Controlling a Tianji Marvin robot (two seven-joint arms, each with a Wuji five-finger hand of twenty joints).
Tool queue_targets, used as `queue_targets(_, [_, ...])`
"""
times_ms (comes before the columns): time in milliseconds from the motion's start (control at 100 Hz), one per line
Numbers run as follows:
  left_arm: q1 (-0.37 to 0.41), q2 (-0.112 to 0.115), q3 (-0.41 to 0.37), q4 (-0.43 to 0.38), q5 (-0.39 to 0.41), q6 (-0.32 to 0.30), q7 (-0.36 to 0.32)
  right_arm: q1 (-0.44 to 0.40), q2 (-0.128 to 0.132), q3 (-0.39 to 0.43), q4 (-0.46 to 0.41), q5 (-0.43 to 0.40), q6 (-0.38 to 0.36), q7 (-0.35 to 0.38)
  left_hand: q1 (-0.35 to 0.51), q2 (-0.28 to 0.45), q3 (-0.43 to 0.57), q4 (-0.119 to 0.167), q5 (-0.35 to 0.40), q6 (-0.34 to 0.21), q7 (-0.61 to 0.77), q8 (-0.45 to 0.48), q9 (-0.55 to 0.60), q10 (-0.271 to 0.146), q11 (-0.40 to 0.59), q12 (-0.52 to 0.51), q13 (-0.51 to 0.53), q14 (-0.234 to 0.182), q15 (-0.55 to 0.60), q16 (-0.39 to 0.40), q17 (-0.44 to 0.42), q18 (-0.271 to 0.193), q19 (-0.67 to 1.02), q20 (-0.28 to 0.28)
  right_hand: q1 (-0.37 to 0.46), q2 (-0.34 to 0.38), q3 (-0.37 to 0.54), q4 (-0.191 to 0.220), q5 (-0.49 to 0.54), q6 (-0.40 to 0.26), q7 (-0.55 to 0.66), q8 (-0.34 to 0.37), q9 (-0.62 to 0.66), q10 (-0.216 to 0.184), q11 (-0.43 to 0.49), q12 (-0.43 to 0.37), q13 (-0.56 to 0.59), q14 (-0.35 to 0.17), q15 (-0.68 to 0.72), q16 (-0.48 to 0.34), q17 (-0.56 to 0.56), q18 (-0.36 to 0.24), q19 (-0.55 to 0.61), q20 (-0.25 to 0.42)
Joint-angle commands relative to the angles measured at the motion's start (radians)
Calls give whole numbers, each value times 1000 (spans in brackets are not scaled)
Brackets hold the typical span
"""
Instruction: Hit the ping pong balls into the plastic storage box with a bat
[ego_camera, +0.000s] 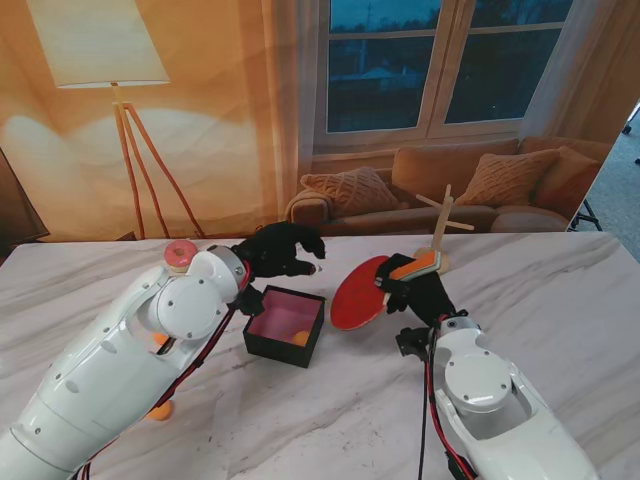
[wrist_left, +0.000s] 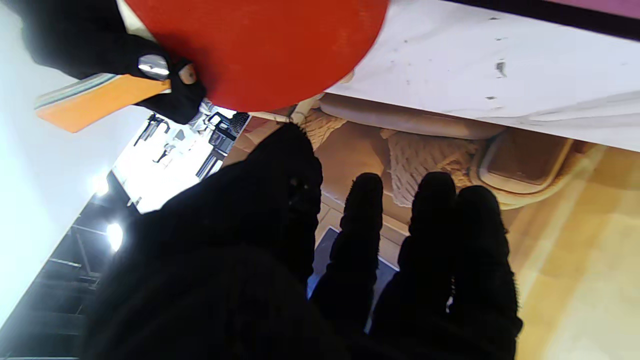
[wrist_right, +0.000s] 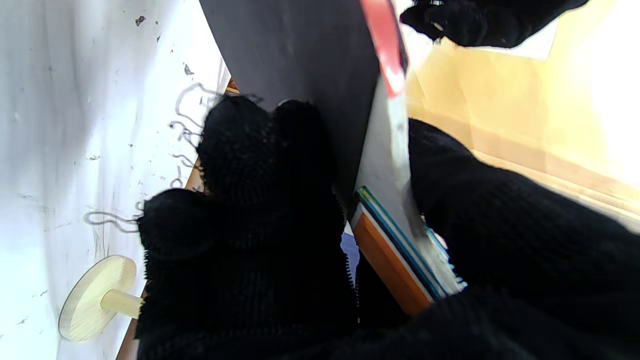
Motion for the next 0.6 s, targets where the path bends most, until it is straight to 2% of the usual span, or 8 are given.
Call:
queue_targets(0, [24,18,-20,-11,24,8,-19,-9,1,4,-7,-3,-3,10,-22,15,-17,12,-12,-7,0,8,-34,-10,-2,-11,-26,3,10,11,-24,-23,25,4,57,44,29,23,48,-14,22,15,26,-71,16,17,-28,-64,-36,11,-5,-44,-10,2])
queue_targets(100, [62,27,-61,-35,60,18,-34,-15,2,8,-9,-7,-5,11,-68,59,10,34,-38,20,-84,-3,-59,-3,-10,-9,-39,1,5,16,-34,-27,25,5,57,44,30,23,48,-14,23,15,26,-70,16,16,-28,-63,-36,11,-5,-44,-10,2])
queue_targets(200, [101,43,-109,-66,99,29,-79,-21,3,12,-12,-8,-5,13,-128,126,7,93,-57,32,-195,-16,-103,-7,-41,-20,-68,-3,-23,8,-59,-28,1,-4,57,43,30,23,49,-13,23,15,25,-69,16,16,-27,-62,-35,11,-5,-44,-10,3])
queue_targets(240, [117,49,-129,-76,115,29,-97,-23,3,14,-14,-8,-5,13,-143,139,-3,108,-65,32,-225,-24,-122,-13,-55,-26,-82,-7,-38,3,-73,-28,-14,-8,57,43,30,23,48,-13,22,15,25,-69,16,16,-27,-62,-35,11,-5,-44,-10,3])
queue_targets(420, [193,68,-215,-108,192,10,-150,-32,4,21,-21,-13,-11,13,-174,143,-48,106,-96,20,-297,-45,-172,-28,-102,-50,-131,-3,-98,-20,-119,-26,-68,-14,57,43,31,23,49,-13,23,15,26,-69,17,15,-26,-62,-35,12,-5,-44,-10,3])
queue_targets(590, [264,83,-286,-139,234,6,-212,-40,4,25,-29,-14,-9,9,-179,164,-120,109,-125,16,-377,-66,-225,-41,-149,-73,-183,-20,-171,-47,-174,-40,-154,-14,56,42,31,23,49,-10,23,14,26,-68,17,15,-26,-61,-34,12,-5,-44,-10,3])
